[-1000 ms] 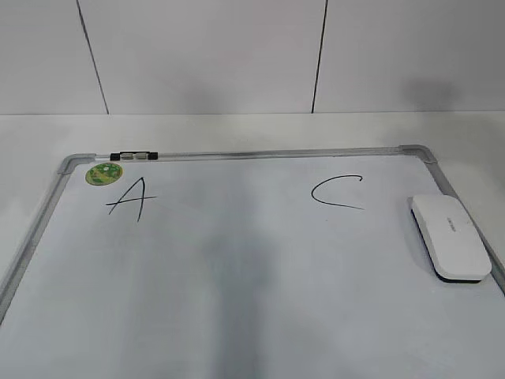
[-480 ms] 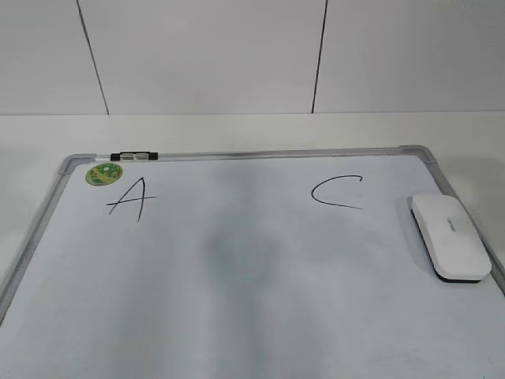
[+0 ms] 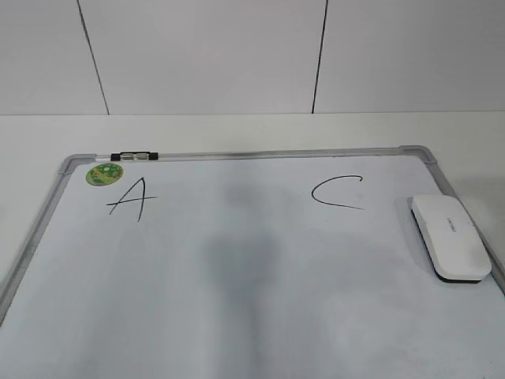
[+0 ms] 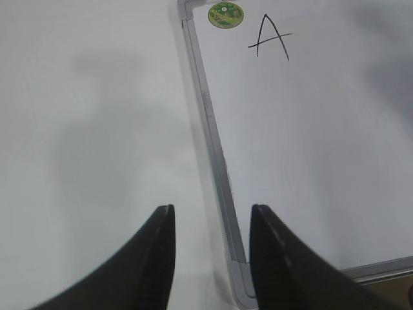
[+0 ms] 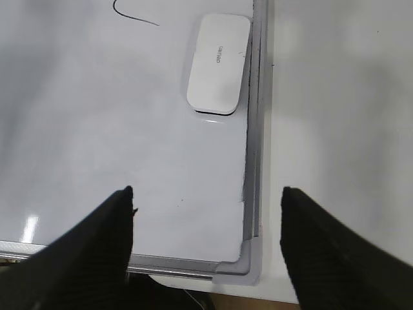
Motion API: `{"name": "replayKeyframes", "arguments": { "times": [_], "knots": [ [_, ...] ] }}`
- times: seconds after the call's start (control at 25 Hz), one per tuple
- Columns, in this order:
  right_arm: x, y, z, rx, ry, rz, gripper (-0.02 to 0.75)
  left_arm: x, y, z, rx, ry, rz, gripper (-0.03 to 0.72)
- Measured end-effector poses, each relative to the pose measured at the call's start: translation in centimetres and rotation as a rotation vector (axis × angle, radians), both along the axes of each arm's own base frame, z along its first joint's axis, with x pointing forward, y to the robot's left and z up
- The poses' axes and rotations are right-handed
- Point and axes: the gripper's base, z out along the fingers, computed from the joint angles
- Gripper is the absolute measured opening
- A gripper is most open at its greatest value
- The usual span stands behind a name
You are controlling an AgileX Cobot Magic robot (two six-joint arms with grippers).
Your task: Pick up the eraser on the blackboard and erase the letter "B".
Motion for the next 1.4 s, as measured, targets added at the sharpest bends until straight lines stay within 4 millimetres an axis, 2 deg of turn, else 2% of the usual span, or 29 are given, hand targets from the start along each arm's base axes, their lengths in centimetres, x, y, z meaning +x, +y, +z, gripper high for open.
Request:
{"name": "replayKeyframes", "arguments": {
  "times": [0.16,0.36,0.64,0.76,0.92,1.4],
  "knots": [
    [-2.0,-0.2,-0.8,-0.008,-0.052,0.007,0.569,-1.6,0.1,-2.1,0.009,-0.022,-0.009,0.290],
    [-4.1,-0.7,-2.7,-0.042,-0.095,-0.001,0.569,-3.0,0.2,-4.1,0.020,-0.100,-0.021,0.289],
    [-6.3,-1.0,-5.2,-0.043,-0.254,-0.011,0.569,-3.8,0.3,-6.8,0.026,-0.208,-0.013,0.289],
    [-6.8,-1.2,-6.2,-0.057,-0.320,-0.022,0.569,-3.6,0.4,-7.0,0.035,-0.225,-0.008,0.289],
    [-6.8,-1.7,-7.9,-0.109,-0.311,-0.040,0.569,-3.5,0.5,-6.9,0.049,-0.230,0.000,0.289],
    [-6.7,-1.8,-8.7,-0.122,-0.288,-0.043,0.569,-3.5,0.6,-6.9,0.052,-0.232,0.002,0.289]
  ]
}}
